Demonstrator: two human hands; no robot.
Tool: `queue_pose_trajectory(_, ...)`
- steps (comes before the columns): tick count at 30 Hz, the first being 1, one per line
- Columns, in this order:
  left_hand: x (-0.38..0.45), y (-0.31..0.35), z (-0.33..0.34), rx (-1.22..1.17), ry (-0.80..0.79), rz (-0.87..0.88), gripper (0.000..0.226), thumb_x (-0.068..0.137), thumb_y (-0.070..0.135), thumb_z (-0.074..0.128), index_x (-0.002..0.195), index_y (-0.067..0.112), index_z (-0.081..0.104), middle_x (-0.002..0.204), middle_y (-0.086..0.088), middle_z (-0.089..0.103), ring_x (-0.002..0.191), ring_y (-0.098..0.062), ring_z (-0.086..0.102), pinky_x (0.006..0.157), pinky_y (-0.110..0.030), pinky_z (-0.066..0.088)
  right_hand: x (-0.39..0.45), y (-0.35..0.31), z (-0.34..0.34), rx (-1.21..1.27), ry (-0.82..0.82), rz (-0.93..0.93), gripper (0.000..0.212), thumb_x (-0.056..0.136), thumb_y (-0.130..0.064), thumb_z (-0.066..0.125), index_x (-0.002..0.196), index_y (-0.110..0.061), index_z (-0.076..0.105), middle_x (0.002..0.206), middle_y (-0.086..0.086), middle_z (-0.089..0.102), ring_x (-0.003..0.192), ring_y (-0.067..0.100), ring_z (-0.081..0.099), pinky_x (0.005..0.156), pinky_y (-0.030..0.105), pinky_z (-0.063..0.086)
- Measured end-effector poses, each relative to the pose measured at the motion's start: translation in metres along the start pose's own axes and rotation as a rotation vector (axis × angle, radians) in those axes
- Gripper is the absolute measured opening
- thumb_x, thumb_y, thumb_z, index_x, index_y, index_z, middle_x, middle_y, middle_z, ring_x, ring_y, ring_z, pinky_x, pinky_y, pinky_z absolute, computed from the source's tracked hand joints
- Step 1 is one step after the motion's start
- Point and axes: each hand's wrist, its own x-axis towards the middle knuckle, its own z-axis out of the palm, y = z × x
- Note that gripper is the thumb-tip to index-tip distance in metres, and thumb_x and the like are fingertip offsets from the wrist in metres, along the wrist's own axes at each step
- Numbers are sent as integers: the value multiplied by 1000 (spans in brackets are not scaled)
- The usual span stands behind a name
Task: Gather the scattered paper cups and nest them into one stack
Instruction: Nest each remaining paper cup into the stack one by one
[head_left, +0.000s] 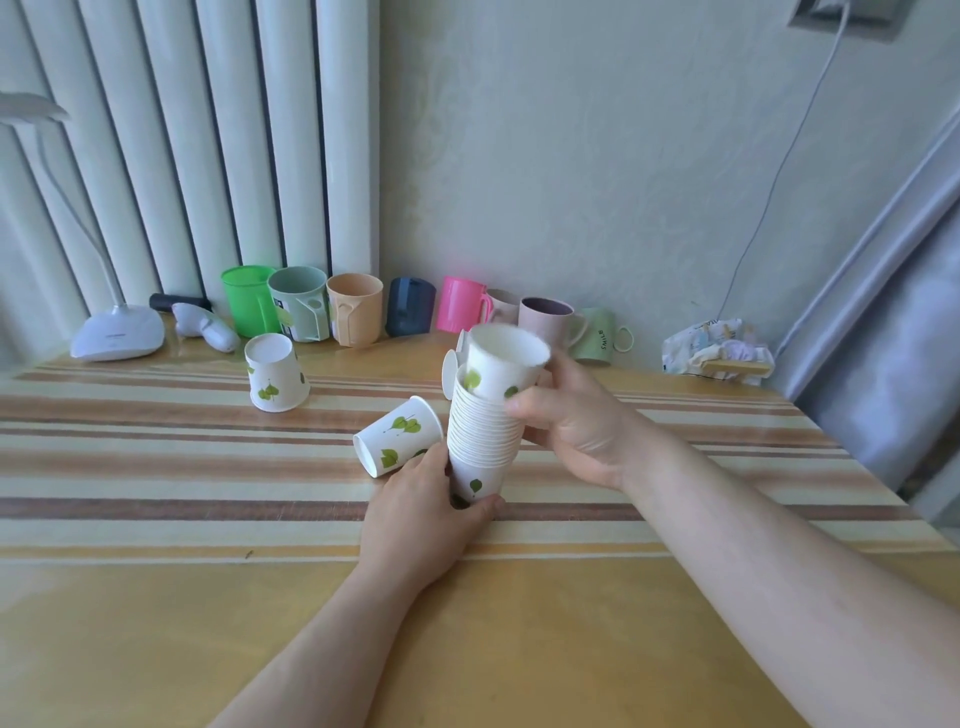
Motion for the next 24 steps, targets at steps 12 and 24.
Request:
queue_pose_trajectory(12,2,-1,1,-18,-15,-18,42,78,68,73,99,38,53,92,20,62,90,-4,57,73,-30,48,107,80,-41,-863,287,-13,43,71,-47,75,107,-34,55,127,7,70,108,10,52,90,34,45)
queue_pose_trajectory(24,2,0,-1,-4,-13,-9,43,79,66,73,103,37,54,95,19,62,92,-7,56,72,-31,44,70,73,-2,-1094,389,22,49,94,-41,67,137,-22,49,142,3,37,135,33,35,106,45,37)
